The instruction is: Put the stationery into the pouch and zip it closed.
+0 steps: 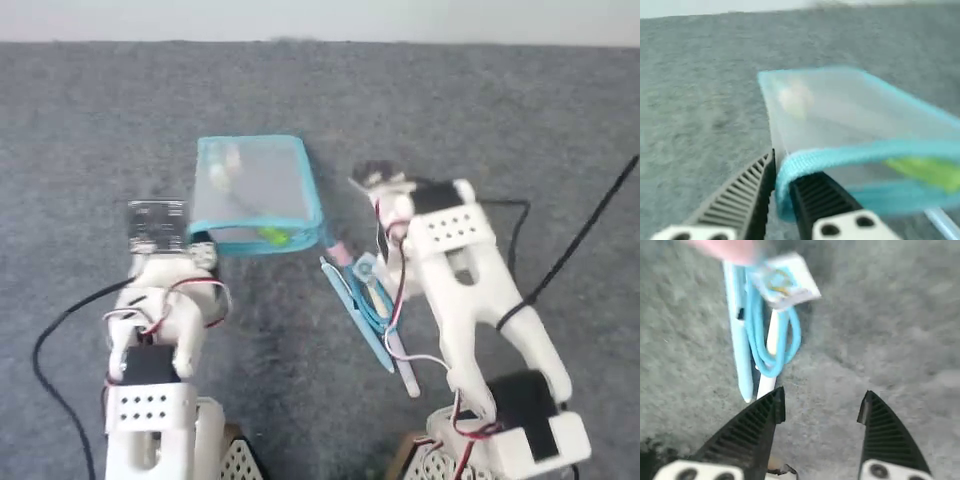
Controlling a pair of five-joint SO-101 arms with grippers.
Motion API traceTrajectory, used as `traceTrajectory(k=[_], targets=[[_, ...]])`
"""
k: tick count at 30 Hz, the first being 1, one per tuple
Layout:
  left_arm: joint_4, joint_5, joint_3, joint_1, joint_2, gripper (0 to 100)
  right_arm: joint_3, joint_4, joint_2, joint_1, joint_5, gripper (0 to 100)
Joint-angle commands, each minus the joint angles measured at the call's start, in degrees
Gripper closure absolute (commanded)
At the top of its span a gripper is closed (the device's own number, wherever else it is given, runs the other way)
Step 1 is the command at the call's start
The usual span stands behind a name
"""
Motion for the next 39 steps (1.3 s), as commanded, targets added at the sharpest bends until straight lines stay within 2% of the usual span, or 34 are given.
traceTrajectory(k=[1, 3, 4, 6, 8, 11, 12, 15, 17, 18, 23, 29, 36, 39], targets=[[-1.1, -1.1, -3.2, 0.4, 0.1, 99, 6.7, -5.8, -4.9, 1.0, 0.7, 75.7], [-1.3, -4.0, -1.8, 6.0, -0.1, 99, 8.5, -6.9, -5.5, 0.9, 0.6, 75.7], [-1.1, -3.1, -1.7, 6.7, -0.4, 99, 9.0, -6.9, -5.6, 0.9, 0.6, 75.7], [-1.1, 0.8, -2.5, 4.1, 0.0, 99, 9.9, -6.9, -5.8, 0.9, 0.6, 75.7], [-1.1, 0.4, -2.3, 2.5, 0.1, 99, 11.4, -7.3, -5.8, 0.8, 0.6, 75.7], [-1.1, -6.8, -0.6, 11.4, 0.1, 99, 13.8, -9.7, -5.8, -1.2, 0.6, 75.7], [-1.1, -6.9, -0.5, 12.8, -0.2, 99, 14.4, -10.1, -5.8, -2.3, 0.6, 75.7], [-1.1, -0.6, -2.2, 6.5, 0.0, 99, 16.8, -11.6, -5.8, -5.3, 0.4, 75.7], [-1.1, 0.0, -2.9, 1.1, 0.1, 99, 18.0, -13.5, -5.6, -6.1, -1.1, 75.7], [-1.1, 0.0, -2.9, 0.7, 0.1, 99, 18.3, -14.4, -5.3, -6.1, -1.6, 75.7], [-1.0, -0.6, -2.8, 1.8, 0.1, 99, 19.5, -15.2, -5.1, -5.9, -2.0, 76.4], [-1.0, -0.6, -2.8, 2.0, 0.1, 99, 21.7, -16.3, -5.1, -5.9, -1.7, 85.8], [-1.2, -0.7, -2.3, 2.0, 0.1, 99, 23.3, -16.8, -5.1, -6.0, -1.5, 84.7], [-1.2, -0.8, -2.3, 2.0, 0.0, 99, 24.3, -17.9, -5.0, -5.0, 0.8, 85.1]])
